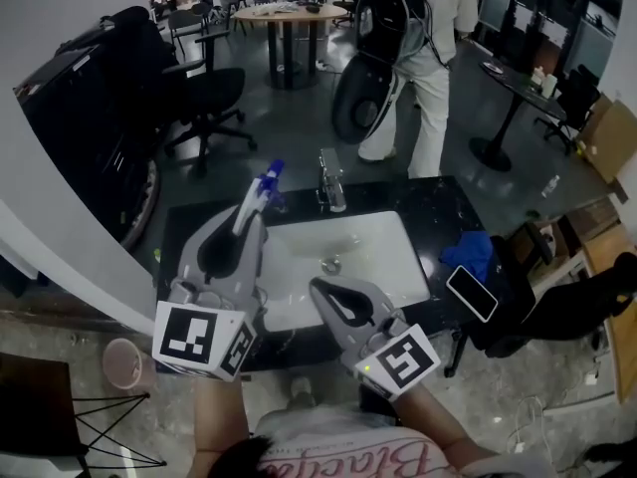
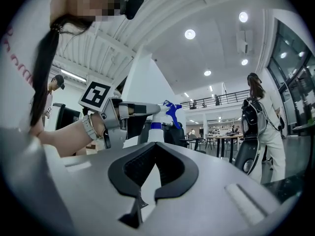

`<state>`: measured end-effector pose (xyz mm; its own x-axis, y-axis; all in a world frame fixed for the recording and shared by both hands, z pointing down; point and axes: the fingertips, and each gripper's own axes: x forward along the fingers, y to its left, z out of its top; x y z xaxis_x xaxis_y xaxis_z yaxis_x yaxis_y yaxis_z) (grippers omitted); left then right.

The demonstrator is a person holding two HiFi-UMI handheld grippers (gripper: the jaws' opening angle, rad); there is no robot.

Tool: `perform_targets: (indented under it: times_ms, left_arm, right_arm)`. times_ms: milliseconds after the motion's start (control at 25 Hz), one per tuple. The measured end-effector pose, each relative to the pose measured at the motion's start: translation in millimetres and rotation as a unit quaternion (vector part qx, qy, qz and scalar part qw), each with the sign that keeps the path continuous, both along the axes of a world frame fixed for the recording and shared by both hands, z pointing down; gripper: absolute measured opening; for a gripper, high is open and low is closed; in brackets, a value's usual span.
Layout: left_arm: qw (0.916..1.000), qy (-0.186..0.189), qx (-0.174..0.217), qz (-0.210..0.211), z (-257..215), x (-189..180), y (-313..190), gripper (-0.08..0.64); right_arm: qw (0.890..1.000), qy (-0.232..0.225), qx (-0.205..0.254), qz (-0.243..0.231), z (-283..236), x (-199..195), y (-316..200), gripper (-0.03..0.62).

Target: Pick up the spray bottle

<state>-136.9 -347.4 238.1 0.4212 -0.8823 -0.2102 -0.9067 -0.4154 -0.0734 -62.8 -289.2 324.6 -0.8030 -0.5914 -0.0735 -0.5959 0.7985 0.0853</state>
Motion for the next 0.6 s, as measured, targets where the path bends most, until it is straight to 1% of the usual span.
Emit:
perform_targets:
  times_ms: [280,600]
  left_arm:
    - [0.9998,-0.001,0.005,-0.019,-5,0,14,0.06]
    - [0.9998,-0.001,0.006,-0.021,-9,-2,17,0.06]
  right_arm:
    - [1.0,0.006,0.004,-0.016,1,2,10,-0.002]
    - [1.0,0.0,0.003,-0.003,-3,4,8,0.0]
